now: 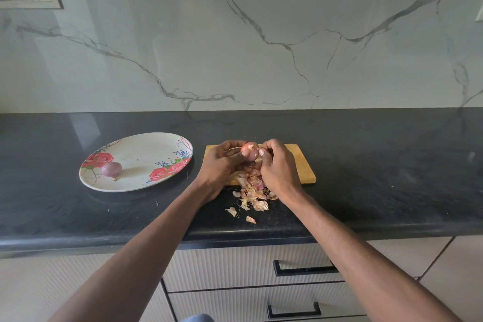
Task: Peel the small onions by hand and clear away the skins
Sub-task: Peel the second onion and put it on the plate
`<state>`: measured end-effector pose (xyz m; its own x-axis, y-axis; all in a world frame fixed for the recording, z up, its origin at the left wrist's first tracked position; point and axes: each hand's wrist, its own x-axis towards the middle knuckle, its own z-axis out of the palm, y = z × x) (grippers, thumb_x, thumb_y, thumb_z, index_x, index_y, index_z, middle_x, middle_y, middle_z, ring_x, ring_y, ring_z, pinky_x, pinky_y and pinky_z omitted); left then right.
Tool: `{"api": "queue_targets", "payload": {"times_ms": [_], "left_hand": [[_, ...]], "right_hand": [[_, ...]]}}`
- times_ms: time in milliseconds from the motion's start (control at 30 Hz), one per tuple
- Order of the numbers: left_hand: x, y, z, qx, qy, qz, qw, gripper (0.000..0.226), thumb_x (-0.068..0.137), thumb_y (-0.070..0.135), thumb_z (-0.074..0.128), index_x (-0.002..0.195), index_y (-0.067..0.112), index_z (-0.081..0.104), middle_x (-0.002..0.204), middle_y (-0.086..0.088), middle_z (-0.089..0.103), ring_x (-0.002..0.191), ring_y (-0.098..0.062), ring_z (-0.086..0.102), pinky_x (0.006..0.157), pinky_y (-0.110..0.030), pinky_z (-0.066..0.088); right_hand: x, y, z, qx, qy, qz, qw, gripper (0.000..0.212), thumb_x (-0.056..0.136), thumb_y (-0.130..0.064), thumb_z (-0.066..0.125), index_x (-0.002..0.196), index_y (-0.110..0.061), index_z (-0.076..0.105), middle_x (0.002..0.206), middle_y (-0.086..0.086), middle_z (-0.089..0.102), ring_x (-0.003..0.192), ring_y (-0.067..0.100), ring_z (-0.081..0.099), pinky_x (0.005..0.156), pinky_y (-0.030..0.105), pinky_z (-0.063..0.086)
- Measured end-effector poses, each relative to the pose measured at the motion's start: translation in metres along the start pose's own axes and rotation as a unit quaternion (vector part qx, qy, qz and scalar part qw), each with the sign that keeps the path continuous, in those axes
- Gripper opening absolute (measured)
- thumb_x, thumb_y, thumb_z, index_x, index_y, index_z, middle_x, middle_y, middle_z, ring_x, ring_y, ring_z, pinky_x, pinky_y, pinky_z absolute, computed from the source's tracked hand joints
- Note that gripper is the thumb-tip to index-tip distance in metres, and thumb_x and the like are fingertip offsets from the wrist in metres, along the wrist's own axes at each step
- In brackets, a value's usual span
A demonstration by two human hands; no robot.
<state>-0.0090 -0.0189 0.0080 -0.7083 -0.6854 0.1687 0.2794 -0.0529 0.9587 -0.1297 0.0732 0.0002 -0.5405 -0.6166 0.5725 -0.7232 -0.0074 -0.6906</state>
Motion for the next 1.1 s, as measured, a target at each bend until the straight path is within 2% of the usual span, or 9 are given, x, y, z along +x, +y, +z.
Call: {"api": "queue_targets", "payload": {"times_ms": [267,467,600,667,733,800,900,1033,1100], "left_hand": [[0.0018,0.0038,0.0000,-0.017,-0.019,-0.024,0.999,0.021,0.099,0.002,0.054,0.116,0.000,0.066,0.107,-0.021,0.069,0.079,-0.022,0.066,0.065,-0.028,0.059],[0.0022,0.0055,-0.0015,-0.012,-0.007,-0.024,1.000,0.031,0.104,0.007,0.041,0.120,0.002,0.067,0.114,-0.021,0.068,0.080,-0.022,0.061,0.062,-0.028,0.054],[0.0005,0.0079,0.0002,-0.033,-0.001,-0.029,0.999,0.026,0.105,0.011,0.041,0.119,0.000,0.061,0.103,-0.018,0.068,0.075,-0.022,0.064,0.059,-0.028,0.054],[0.0006,0.0086,0.0008,-0.044,-0.003,-0.026,0.999,0.020,0.105,0.011,0.044,0.115,0.002,0.058,0.098,-0.017,0.069,0.072,-0.024,0.065,0.058,-0.028,0.055],[0.0015,0.0087,0.0007,-0.052,0.000,-0.022,0.998,0.018,0.104,0.010,0.045,0.113,0.003,0.059,0.094,-0.016,0.071,0.072,-0.023,0.067,0.060,-0.028,0.056],[0.0016,0.0088,0.0000,-0.065,0.003,-0.017,0.998,0.017,0.103,0.008,0.047,0.112,0.002,0.060,0.093,-0.016,0.072,0.074,-0.024,0.070,0.061,-0.027,0.058],[0.0014,0.0082,-0.0011,-0.068,0.003,-0.014,0.998,0.016,0.103,0.006,0.049,0.109,0.001,0.062,0.091,-0.019,0.072,0.074,-0.025,0.071,0.062,-0.027,0.059],[0.0017,0.0076,0.0002,-0.050,0.015,-0.019,0.998,0.013,0.100,0.011,0.056,0.096,0.001,0.064,0.080,-0.016,0.070,0.064,-0.023,0.068,0.060,-0.028,0.058],[0.0022,0.0072,0.0006,-0.046,0.022,-0.023,0.998,0.014,0.098,0.014,0.060,0.092,0.002,0.064,0.076,-0.014,0.069,0.059,-0.021,0.065,0.057,-0.027,0.057]], "right_hand": [[0.0006,0.0010,-0.0009,0.005,0.007,0.018,1.000,0.007,0.099,-0.003,0.056,0.095,-0.008,0.056,0.095,0.003,0.061,0.080,0.006,0.053,0.062,0.007,0.042],[0.0026,0.0015,-0.0020,0.015,0.022,0.039,0.999,0.005,0.100,-0.005,0.056,0.096,-0.009,0.056,0.095,0.003,0.060,0.084,0.014,0.056,0.063,0.013,0.041],[0.0027,0.0021,-0.0045,0.025,0.036,0.050,0.998,0.007,0.097,-0.005,0.060,0.093,-0.011,0.057,0.093,0.002,0.061,0.080,0.013,0.057,0.061,0.012,0.044],[0.0022,0.0028,-0.0048,0.012,0.032,0.037,0.999,0.006,0.094,-0.005,0.064,0.091,-0.009,0.061,0.090,0.002,0.063,0.079,0.014,0.059,0.062,0.012,0.045],[0.0014,0.0033,-0.0050,0.003,0.033,0.014,0.999,0.005,0.090,-0.004,0.069,0.091,-0.008,0.066,0.087,0.000,0.066,0.078,0.015,0.062,0.066,0.021,0.051],[0.0001,0.0034,-0.0057,0.001,0.043,-0.009,0.999,0.011,0.087,0.000,0.070,0.092,-0.010,0.073,0.087,-0.004,0.070,0.077,0.008,0.064,0.070,0.025,0.055],[-0.0033,-0.0003,-0.0079,0.033,0.065,-0.044,0.996,0.012,0.088,-0.003,0.072,0.094,-0.009,0.079,0.090,-0.005,0.074,0.078,-0.007,0.065,0.074,0.011,0.052],[-0.0040,-0.0018,-0.0082,0.070,0.052,-0.111,0.990,0.017,0.083,-0.006,0.080,0.100,-0.007,0.078,0.095,-0.002,0.073,0.089,0.000,0.065,0.079,0.010,0.050],[-0.0036,-0.0002,-0.0070,0.074,0.040,-0.134,0.987,0.021,0.082,-0.002,0.079,0.103,-0.006,0.078,0.096,-0.004,0.069,0.092,-0.006,0.061,0.080,0.007,0.048]]}}
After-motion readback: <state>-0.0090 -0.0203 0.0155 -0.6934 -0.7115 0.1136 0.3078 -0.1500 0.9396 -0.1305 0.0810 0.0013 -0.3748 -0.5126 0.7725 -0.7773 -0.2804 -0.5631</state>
